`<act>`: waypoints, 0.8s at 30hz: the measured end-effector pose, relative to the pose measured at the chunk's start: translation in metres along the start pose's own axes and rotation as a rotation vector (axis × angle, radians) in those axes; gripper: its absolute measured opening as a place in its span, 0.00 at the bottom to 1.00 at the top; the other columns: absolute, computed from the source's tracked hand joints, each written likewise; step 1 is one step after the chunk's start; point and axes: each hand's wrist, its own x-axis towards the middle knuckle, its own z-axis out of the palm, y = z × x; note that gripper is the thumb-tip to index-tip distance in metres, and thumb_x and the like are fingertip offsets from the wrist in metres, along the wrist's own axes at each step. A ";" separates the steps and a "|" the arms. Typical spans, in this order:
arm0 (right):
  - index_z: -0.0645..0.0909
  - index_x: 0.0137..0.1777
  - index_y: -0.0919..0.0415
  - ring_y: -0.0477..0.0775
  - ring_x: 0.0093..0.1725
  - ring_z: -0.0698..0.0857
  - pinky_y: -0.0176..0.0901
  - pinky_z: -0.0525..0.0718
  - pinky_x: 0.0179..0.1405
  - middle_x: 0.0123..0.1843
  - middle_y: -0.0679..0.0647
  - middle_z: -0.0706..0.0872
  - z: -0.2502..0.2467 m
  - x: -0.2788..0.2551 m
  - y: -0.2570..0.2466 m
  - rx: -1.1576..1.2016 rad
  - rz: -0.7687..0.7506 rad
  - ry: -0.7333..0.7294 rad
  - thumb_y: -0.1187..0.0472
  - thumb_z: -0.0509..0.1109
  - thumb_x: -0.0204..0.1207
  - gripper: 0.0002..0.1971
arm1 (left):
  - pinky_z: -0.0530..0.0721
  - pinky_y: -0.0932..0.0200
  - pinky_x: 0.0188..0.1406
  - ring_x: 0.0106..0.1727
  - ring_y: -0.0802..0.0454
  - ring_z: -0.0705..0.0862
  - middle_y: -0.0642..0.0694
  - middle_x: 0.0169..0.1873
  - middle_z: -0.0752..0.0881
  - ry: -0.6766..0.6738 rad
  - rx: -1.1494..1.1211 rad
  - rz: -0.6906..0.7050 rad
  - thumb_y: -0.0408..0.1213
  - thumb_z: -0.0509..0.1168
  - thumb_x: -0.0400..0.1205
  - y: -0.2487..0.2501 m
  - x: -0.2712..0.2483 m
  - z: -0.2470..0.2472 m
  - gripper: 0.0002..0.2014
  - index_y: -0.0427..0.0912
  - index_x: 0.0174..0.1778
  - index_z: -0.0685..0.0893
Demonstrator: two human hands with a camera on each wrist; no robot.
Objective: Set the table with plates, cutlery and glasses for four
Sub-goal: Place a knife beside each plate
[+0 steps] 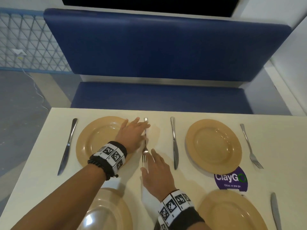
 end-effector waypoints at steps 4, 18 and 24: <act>0.76 0.73 0.57 0.57 0.64 0.81 0.52 0.78 0.66 0.65 0.55 0.83 -0.030 -0.043 0.003 0.089 -0.077 -0.030 0.55 0.59 0.86 0.18 | 0.87 0.55 0.56 0.48 0.53 0.88 0.48 0.51 0.92 0.011 -0.287 0.011 0.34 0.68 0.85 0.041 -0.050 -0.017 0.09 0.46 0.58 0.90; 0.83 0.40 0.45 0.38 0.43 0.84 0.29 0.76 0.36 0.31 0.40 0.85 -0.063 -0.219 0.147 0.253 0.223 0.179 0.57 0.70 0.81 0.09 | 0.83 0.59 0.39 0.36 0.61 0.83 0.58 0.33 0.86 -0.113 -0.378 -0.364 0.42 0.71 0.81 0.110 -0.259 0.092 0.08 0.55 0.37 0.82; 0.83 0.45 0.51 0.43 0.31 0.79 0.38 0.81 0.35 0.32 0.44 0.83 -0.015 -0.203 0.080 0.241 0.177 0.025 0.53 0.68 0.82 0.06 | 0.74 0.65 0.43 0.48 0.58 0.78 0.54 0.56 0.77 -0.102 -0.284 -0.299 0.41 0.59 0.89 0.144 -0.271 0.135 0.17 0.55 0.74 0.72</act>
